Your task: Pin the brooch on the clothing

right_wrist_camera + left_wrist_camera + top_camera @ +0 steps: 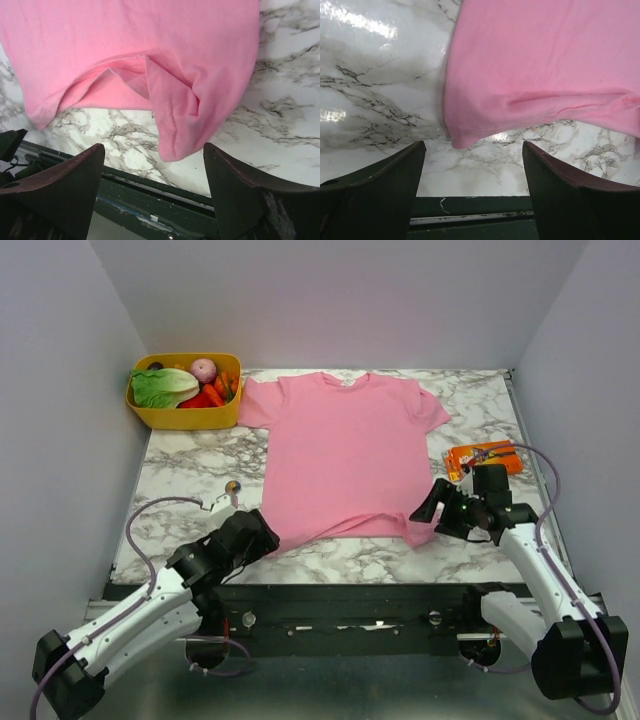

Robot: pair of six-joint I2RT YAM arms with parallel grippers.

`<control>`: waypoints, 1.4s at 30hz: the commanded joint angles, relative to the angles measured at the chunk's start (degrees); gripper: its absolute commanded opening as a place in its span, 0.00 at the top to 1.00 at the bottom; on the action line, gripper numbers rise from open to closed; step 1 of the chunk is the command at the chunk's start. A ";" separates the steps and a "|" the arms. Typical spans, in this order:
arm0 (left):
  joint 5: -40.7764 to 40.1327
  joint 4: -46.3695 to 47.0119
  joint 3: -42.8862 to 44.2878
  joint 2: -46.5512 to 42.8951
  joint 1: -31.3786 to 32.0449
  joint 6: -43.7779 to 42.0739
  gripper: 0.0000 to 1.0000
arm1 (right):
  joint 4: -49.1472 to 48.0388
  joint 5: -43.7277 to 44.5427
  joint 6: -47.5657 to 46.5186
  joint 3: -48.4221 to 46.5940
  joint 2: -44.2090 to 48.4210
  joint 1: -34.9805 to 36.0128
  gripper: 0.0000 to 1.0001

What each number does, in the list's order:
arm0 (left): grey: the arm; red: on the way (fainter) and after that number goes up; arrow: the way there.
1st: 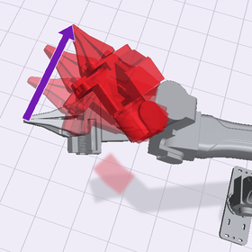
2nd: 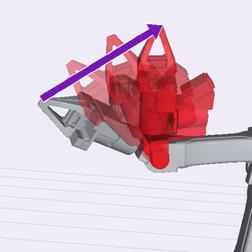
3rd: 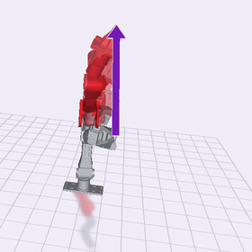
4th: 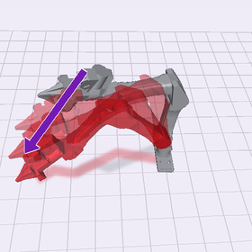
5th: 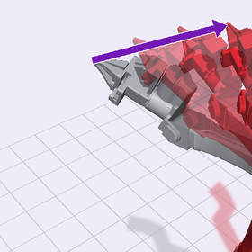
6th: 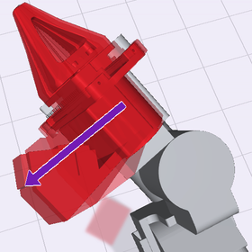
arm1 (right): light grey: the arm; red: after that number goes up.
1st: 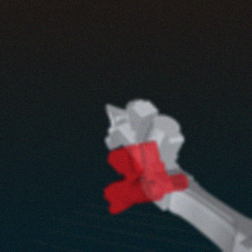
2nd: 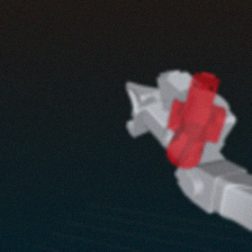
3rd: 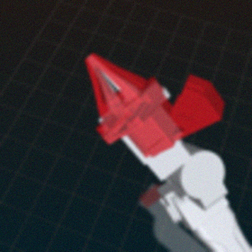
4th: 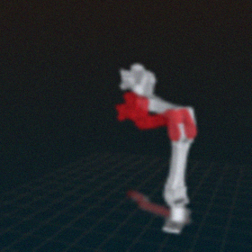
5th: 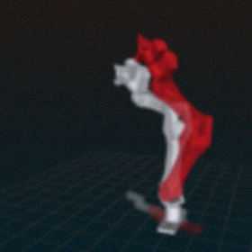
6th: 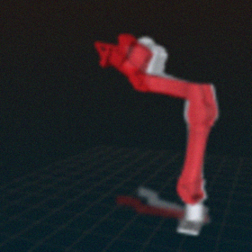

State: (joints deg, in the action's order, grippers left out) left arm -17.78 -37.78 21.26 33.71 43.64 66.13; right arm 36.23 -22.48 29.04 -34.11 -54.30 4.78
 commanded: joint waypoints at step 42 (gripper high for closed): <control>1.78 23.10 8.10 31.06 0.13 -13.48 0.18 | 18.33 37.24 7.44 -11.94 -20.23 30.73 0.98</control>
State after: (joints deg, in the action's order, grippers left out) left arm -16.40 -15.14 30.06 64.20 43.64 51.94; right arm 46.44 10.85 34.11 -43.29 -75.42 34.83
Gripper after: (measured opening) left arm 0.828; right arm 0.028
